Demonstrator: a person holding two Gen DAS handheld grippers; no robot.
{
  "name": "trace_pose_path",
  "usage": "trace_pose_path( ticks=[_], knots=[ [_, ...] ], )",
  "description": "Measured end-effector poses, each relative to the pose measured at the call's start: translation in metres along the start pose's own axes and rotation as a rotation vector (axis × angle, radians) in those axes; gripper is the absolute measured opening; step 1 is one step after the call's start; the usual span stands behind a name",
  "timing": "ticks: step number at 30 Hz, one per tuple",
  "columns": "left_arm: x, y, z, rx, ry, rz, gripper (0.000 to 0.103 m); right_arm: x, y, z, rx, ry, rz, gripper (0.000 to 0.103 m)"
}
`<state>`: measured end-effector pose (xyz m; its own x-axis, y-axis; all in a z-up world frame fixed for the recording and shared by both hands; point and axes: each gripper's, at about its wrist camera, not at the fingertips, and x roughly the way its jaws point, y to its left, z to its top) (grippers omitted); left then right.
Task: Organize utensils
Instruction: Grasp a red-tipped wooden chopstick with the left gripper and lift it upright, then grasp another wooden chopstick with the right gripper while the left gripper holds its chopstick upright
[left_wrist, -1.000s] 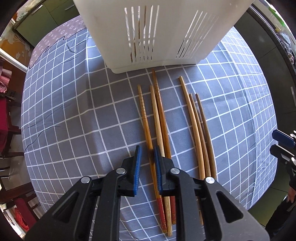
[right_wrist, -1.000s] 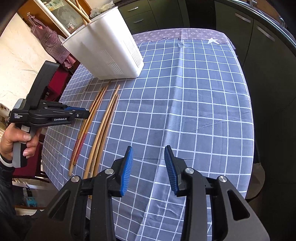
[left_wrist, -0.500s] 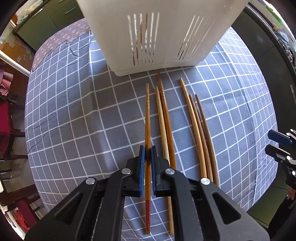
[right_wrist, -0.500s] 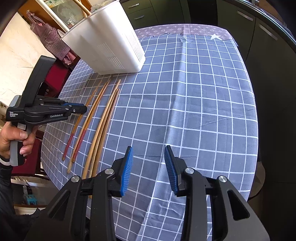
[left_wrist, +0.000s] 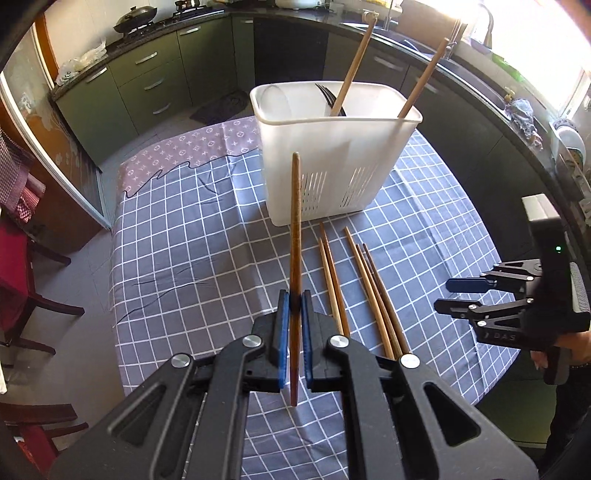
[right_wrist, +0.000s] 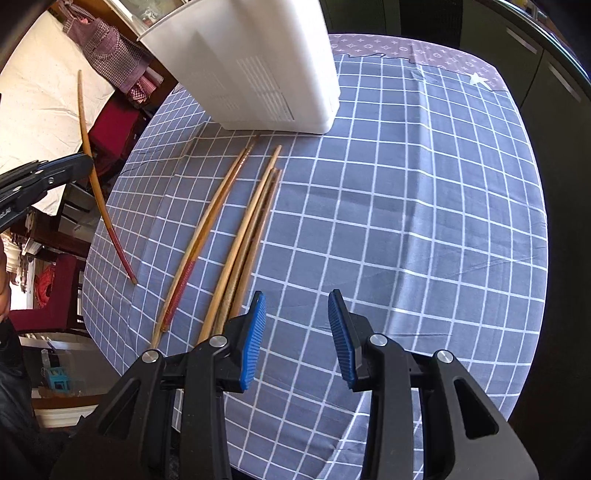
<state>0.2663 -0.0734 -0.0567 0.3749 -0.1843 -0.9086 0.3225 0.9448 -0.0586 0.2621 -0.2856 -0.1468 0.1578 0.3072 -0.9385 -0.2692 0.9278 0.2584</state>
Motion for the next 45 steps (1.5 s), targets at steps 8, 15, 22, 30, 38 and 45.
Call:
trace_pose_path(
  ticks=[8, 15, 22, 30, 38, 45],
  knots=[
    [-0.010, 0.008, -0.009, -0.004, -0.022, -0.026, 0.006, 0.032, 0.027, 0.031, -0.019, 0.112, -0.045, 0.021],
    [-0.012, 0.003, -0.013, 0.022, -0.034, -0.047, 0.006, 0.046, 0.035, 0.043, -0.020, 0.145, -0.095, 0.017],
    [-0.014, -0.001, -0.015, 0.047, -0.037, -0.062, 0.006, 0.056, 0.040, 0.048, -0.008, 0.164, -0.135, 0.017],
    [-0.015, -0.001, -0.017, 0.053, -0.033, -0.061, 0.006, 0.065, 0.051, 0.050, -0.034, 0.171, -0.185, 0.011],
    [-0.015, -0.004, -0.017, 0.058, -0.031, -0.062, 0.006, 0.064, 0.060, 0.044, -0.060, 0.116, -0.199, 0.007],
    [-0.023, -0.004, -0.016, 0.060, -0.045, -0.062, 0.006, 0.003, 0.054, 0.031, -0.054, -0.029, -0.085, 0.007]
  ],
)
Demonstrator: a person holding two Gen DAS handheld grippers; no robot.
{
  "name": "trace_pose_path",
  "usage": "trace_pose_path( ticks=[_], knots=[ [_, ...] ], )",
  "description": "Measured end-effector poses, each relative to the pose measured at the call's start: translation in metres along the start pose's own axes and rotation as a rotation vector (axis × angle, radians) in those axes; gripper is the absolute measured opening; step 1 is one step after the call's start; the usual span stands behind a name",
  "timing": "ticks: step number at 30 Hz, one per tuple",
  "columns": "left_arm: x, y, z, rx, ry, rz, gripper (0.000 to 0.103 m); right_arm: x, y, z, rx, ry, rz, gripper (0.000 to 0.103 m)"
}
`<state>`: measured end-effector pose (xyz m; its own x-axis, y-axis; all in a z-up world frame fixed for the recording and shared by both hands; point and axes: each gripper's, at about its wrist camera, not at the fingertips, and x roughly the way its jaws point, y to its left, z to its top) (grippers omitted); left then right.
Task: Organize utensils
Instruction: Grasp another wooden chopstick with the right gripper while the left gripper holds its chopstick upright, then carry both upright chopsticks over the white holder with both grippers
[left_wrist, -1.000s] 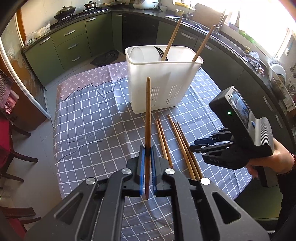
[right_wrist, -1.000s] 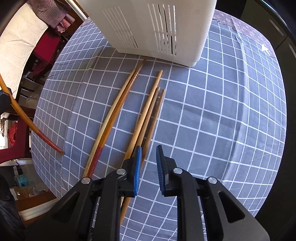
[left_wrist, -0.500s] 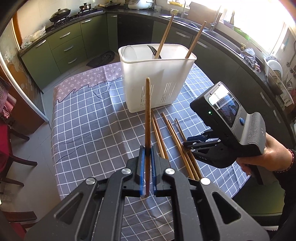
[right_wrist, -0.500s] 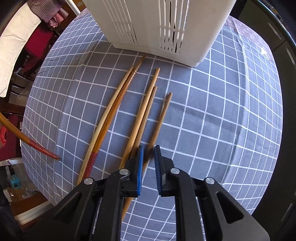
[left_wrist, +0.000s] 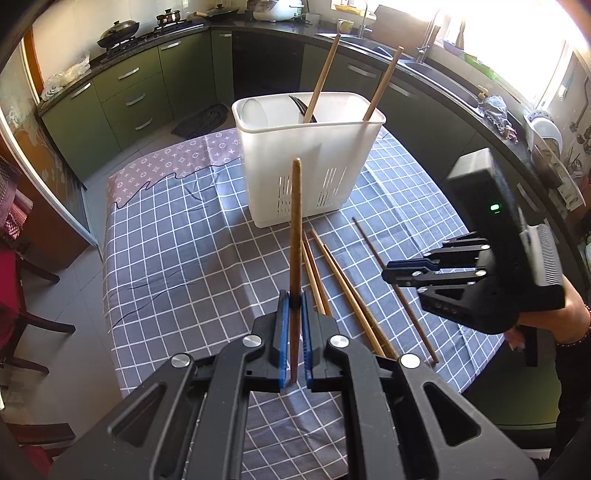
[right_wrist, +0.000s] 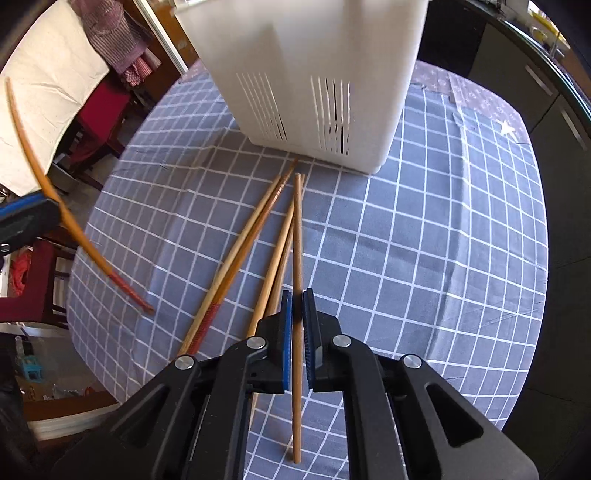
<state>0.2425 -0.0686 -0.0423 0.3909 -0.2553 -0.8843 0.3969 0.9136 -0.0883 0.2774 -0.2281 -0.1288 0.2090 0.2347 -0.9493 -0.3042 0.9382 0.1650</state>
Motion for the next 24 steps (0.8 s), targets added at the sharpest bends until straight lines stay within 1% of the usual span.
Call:
trace_pose_path(
  ticks=[2, 5, 7, 10, 15, 24],
  knots=[
    [-0.003, 0.000, 0.000, 0.000, -0.004, 0.002, 0.006, -0.026, -0.003, -0.007, 0.002, -0.063, 0.029, 0.007],
    [-0.006, -0.001, -0.001, 0.003, -0.004, 0.006, 0.006, -0.063, -0.009, -0.018, 0.002, -0.154, 0.045, 0.007],
    [-0.008, -0.001, -0.002, 0.006, -0.004, 0.011, 0.006, -0.083, -0.014, -0.027, 0.007, -0.202, 0.053, 0.007],
    [-0.009, -0.003, -0.002, 0.007, -0.006, 0.018, 0.006, -0.103, -0.016, -0.039, 0.004, -0.258, 0.048, 0.007],
    [-0.011, -0.003, -0.004, 0.009, -0.006, 0.029, 0.006, -0.111, -0.019, -0.049, -0.003, -0.290, 0.027, 0.007],
    [-0.019, -0.008, -0.003, 0.023, -0.016, 0.039, 0.006, -0.110, -0.018, -0.054, -0.010, -0.305, 0.041, 0.007]
  ],
)
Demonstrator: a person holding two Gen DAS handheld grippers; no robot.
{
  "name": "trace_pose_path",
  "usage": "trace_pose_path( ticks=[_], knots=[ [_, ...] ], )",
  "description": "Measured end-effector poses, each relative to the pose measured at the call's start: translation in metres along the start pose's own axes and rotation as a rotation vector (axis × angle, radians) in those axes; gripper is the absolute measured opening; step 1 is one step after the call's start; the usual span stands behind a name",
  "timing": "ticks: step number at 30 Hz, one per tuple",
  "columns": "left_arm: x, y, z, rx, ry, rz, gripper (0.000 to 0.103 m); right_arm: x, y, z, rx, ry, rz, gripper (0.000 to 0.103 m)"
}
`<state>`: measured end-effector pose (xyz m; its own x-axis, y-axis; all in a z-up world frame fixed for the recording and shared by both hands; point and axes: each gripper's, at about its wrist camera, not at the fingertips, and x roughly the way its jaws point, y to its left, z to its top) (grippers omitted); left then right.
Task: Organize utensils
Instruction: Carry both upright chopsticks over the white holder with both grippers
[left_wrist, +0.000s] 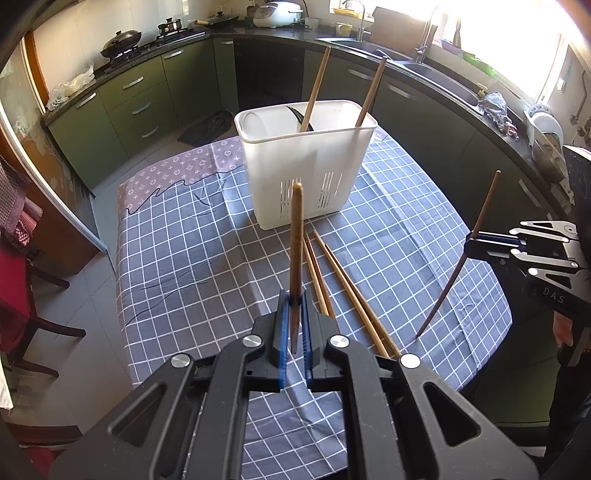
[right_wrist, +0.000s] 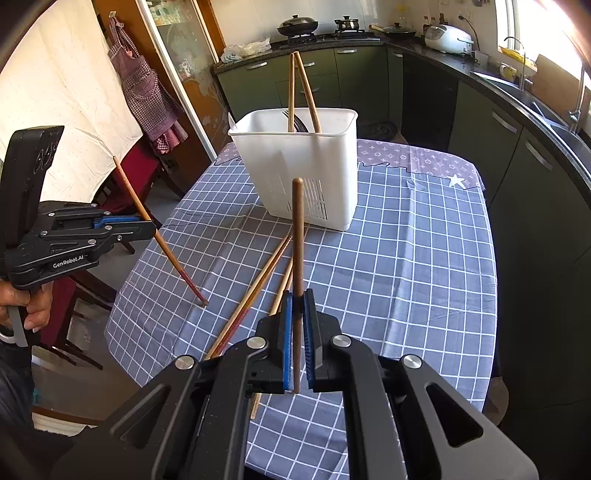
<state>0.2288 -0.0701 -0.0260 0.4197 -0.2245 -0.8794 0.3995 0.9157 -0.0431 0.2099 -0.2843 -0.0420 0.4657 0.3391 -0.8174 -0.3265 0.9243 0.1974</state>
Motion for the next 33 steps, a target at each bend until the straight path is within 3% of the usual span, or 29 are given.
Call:
trace_pose_path(
  ticks=[10, 16, 20, 27, 33],
  knots=[
    [-0.007, 0.000, 0.005, 0.004, -0.011, 0.001, 0.006, -0.008, 0.001, 0.006, -0.002, -0.028, 0.008, 0.007],
    [-0.030, -0.002, 0.022, 0.008, -0.053, -0.016, 0.006, -0.038, 0.000, 0.031, 0.000, -0.100, 0.005, 0.007],
    [-0.059, -0.002, 0.043, -0.001, -0.118, -0.029, 0.006, -0.073, 0.000, 0.062, -0.007, -0.179, -0.002, 0.007],
    [-0.112, -0.005, 0.095, -0.019, -0.302, -0.042, 0.006, -0.114, -0.016, 0.123, 0.030, -0.303, 0.004, 0.007],
    [-0.115, -0.009, 0.133, -0.024, -0.402, 0.000, 0.006, -0.116, -0.036, 0.166, 0.068, -0.369, 0.013, 0.007]
  ],
)
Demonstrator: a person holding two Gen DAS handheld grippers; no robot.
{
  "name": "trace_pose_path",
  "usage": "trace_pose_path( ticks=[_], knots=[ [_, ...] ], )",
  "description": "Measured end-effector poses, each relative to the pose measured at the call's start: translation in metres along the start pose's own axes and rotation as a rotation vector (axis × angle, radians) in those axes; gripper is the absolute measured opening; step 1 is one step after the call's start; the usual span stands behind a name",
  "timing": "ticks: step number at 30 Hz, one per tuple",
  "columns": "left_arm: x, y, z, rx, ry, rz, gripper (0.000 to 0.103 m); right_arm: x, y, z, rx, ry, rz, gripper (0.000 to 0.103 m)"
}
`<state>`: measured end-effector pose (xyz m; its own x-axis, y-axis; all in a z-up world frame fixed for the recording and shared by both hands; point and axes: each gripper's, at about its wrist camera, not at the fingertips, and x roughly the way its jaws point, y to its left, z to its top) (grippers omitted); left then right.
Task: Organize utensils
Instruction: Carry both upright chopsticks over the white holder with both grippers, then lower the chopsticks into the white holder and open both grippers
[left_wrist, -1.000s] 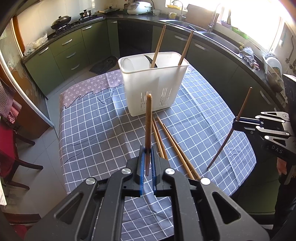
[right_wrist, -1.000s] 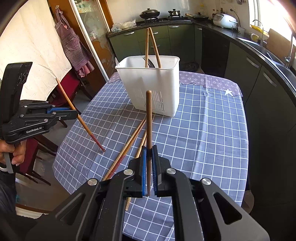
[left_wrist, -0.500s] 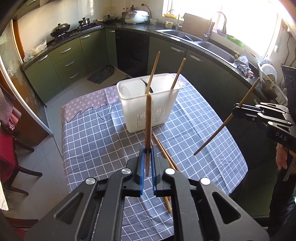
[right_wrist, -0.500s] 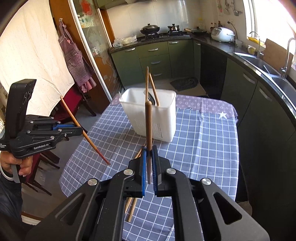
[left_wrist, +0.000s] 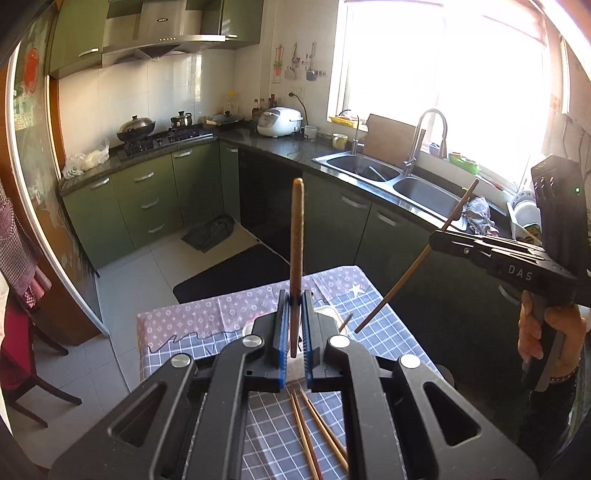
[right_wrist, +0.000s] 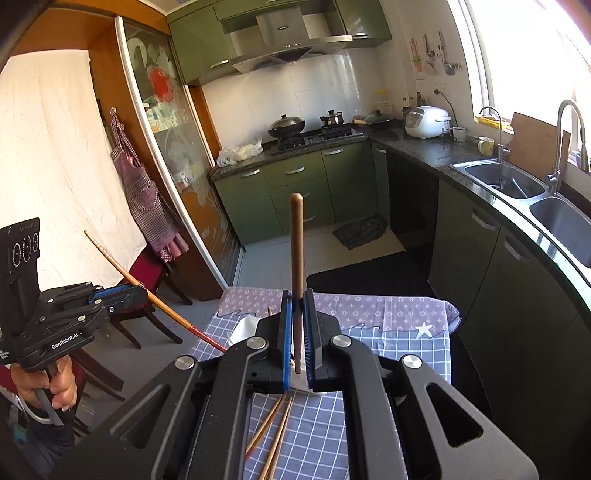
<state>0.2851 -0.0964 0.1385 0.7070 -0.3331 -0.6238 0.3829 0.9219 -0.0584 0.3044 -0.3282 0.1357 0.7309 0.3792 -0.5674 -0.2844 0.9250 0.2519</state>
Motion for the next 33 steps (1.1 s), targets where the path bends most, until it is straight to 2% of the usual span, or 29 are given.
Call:
trace_pose_path(
  ticks=[5, 12, 19, 24, 30, 32, 33],
  knots=[
    [0.042, 0.003, 0.002, -0.012, 0.038, 0.037, 0.006, 0.037, -0.008, 0.010, 0.009, 0.022, -0.002, 0.007],
    [0.099, 0.012, -0.017, -0.006, 0.159, 0.073, 0.007, 0.096, -0.003, -0.015, -0.031, 0.126, 0.008, 0.007],
    [0.118, 0.015, -0.034, 0.002, 0.232, 0.075, 0.007, 0.123, -0.001, -0.035, -0.046, 0.191, 0.013, 0.009],
    [0.107, 0.021, -0.035, -0.017, 0.226, 0.073, 0.008, 0.114, 0.002, -0.032, -0.049, 0.175, 0.009, 0.011],
    [0.070, 0.017, -0.035, -0.011, 0.185, 0.069, 0.017, 0.057, 0.006, -0.029, -0.041, 0.083, 0.047, 0.013],
    [0.060, 0.016, -0.042, -0.006, 0.194, 0.058, 0.018, 0.034, 0.005, -0.033, -0.030, 0.052, 0.058, 0.019],
    [0.057, 0.015, -0.047, -0.003, 0.209, 0.051, 0.018, 0.024, 0.004, -0.037, -0.028, 0.045, 0.061, 0.025]
  ],
)
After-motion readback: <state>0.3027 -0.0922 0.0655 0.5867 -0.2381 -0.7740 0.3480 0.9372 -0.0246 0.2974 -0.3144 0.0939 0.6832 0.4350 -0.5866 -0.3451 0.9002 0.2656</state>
